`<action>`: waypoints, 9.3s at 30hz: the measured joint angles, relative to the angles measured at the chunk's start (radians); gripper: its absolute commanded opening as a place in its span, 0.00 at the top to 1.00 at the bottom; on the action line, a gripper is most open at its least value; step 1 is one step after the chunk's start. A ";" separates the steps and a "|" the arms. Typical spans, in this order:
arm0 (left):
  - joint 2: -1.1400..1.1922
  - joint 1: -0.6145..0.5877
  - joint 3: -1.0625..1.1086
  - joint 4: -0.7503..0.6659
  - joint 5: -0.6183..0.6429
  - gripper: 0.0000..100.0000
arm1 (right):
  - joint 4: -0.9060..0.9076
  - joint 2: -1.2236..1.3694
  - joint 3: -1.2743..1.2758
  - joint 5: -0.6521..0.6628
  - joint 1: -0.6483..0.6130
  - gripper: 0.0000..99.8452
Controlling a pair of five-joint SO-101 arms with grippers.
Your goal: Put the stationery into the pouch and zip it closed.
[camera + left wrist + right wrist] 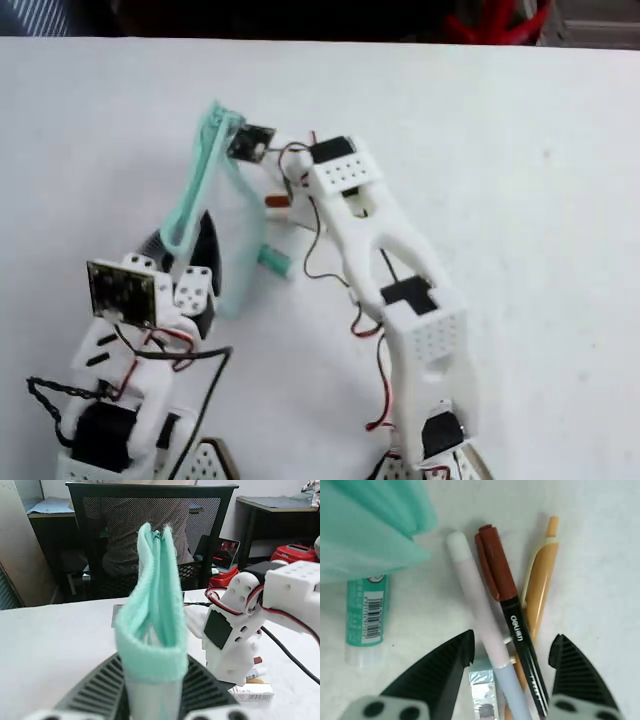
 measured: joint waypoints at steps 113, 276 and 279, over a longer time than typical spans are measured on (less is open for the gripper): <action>0.000 -0.203 -0.106 0.184 -0.038 0.86 | 0.103 0.153 -0.138 -0.273 0.344 0.86; 0.002 -0.078 -0.127 0.299 -0.089 0.82 | 0.025 -1.218 0.293 -0.784 -0.494 0.73; 0.000 -0.077 -0.114 0.279 -0.089 0.82 | 0.025 -1.223 0.242 -0.784 -0.404 0.73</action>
